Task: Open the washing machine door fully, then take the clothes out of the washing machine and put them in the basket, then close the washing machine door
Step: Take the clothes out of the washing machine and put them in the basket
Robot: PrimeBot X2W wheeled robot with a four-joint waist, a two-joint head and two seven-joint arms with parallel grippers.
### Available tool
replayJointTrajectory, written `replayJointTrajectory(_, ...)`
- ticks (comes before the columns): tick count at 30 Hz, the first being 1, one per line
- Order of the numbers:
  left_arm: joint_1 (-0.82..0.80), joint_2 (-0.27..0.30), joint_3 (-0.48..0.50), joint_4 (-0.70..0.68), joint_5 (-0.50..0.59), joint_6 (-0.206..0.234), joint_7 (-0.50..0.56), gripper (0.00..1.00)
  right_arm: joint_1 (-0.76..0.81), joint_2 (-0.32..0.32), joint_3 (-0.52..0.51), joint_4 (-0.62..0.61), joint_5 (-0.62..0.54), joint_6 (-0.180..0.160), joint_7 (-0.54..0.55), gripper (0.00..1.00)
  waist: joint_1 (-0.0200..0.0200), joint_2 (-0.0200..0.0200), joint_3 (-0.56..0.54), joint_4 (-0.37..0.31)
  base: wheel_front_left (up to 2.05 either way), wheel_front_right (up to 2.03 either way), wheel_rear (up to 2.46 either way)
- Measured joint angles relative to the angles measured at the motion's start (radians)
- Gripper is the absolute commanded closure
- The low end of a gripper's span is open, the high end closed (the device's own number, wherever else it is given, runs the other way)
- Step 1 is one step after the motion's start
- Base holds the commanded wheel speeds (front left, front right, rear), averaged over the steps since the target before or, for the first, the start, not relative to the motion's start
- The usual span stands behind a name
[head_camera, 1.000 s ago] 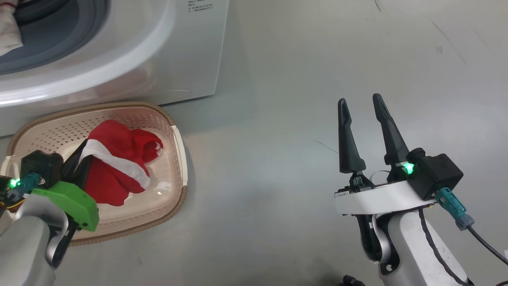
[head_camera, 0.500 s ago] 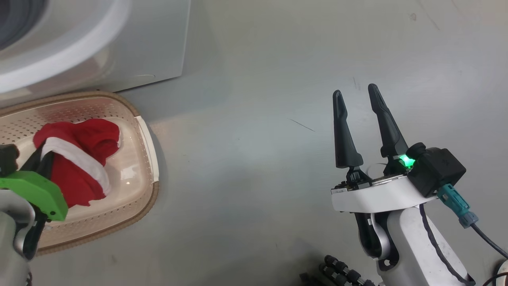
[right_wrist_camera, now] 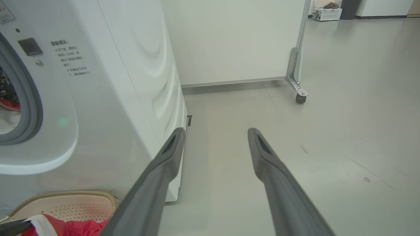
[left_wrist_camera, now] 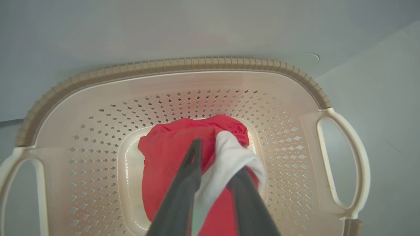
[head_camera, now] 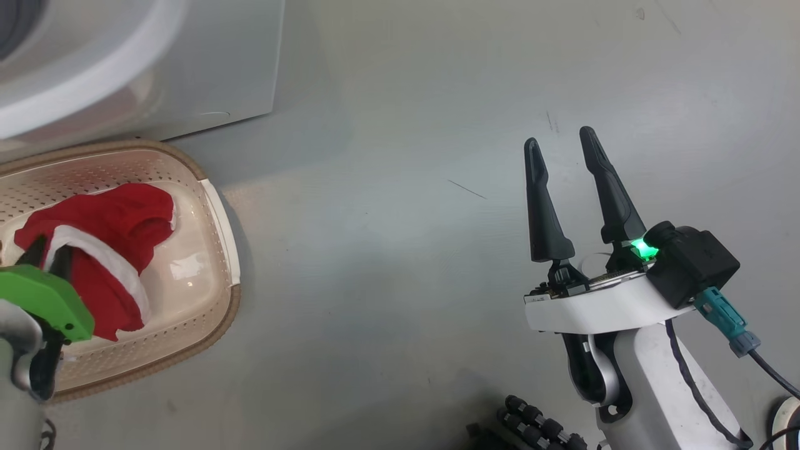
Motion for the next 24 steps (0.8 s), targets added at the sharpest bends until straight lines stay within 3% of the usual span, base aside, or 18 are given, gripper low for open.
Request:
replayJointTrajectory(8,-0.025,-0.024,-0.063,0.010,-0.002,0.000,-0.010,0.00,-0.001,0.000,-0.010,0.006,-0.002,-0.001,0.000,0.00,0.0000,0.0000,-0.019,0.020,0.00,0.00,0.00)
replayJointTrajectory(24,-0.023,-0.085,-0.175,-0.031,0.008,0.000,-0.182,0.00,-0.030,0.000,-0.061,0.049,-0.013,-0.001,0.000,0.00,0.0000,0.0000,-0.149,0.097,0.00,0.00,0.00)
